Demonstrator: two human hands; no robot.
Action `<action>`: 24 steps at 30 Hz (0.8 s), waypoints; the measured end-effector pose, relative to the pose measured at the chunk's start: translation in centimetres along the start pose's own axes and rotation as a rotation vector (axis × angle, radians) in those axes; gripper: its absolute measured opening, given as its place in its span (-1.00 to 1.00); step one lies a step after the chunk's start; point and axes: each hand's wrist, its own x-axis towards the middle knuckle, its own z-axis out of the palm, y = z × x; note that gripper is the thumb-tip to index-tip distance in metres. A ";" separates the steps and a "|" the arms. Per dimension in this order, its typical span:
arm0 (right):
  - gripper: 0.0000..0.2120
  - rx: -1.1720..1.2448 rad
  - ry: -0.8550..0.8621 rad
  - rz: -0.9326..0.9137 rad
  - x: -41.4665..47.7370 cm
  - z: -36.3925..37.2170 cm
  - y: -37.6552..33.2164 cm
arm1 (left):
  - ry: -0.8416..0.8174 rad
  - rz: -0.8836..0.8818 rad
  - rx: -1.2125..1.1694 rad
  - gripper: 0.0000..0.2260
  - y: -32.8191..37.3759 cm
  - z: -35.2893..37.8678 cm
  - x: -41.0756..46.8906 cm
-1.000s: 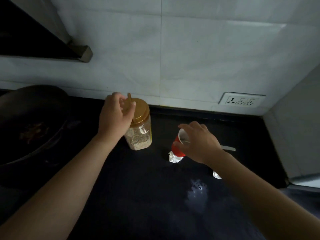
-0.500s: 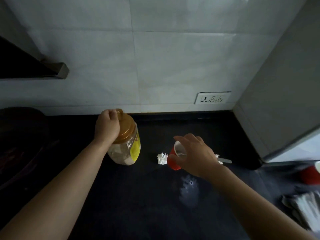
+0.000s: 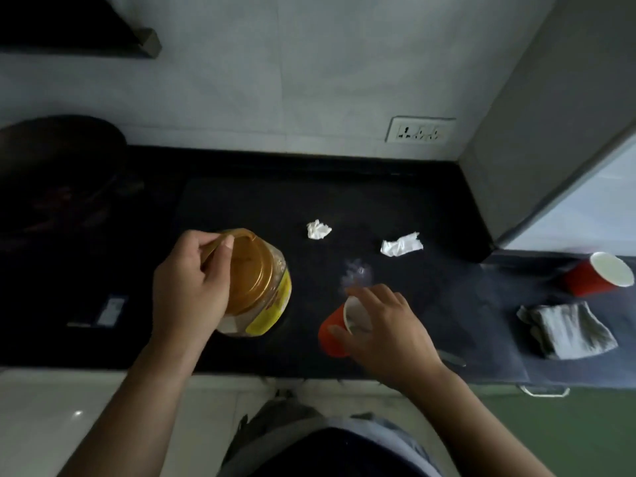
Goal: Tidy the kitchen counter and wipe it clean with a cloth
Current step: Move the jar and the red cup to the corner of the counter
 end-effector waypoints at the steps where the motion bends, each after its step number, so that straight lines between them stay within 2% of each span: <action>1: -0.44 0.003 -0.013 -0.006 -1.6 0.3 0.3 | 0.018 -0.019 0.026 -0.77 0.1 -0.8 -2.1; 4: -0.44 0.001 -0.038 -0.053 -6.2 1.5 1.2 | 0.036 -0.042 0.103 -0.74 -0.2 -3.0 -8.9; 9: -0.44 -0.009 -0.118 -0.143 -14.4 4.2 2.2 | -0.025 -0.093 0.200 -0.70 -0.7 -6.6 -21.0; 15: -0.46 -0.005 -0.318 -0.261 -22.1 7.9 0.6 | -0.145 -0.306 0.305 -0.72 -3.1 -11.3 -31.9; 24: -0.43 -0.105 -0.573 -0.502 -25.0 12.7 -7.2 | -0.142 -0.613 0.249 -0.82 -7.8 -18.6 -40.7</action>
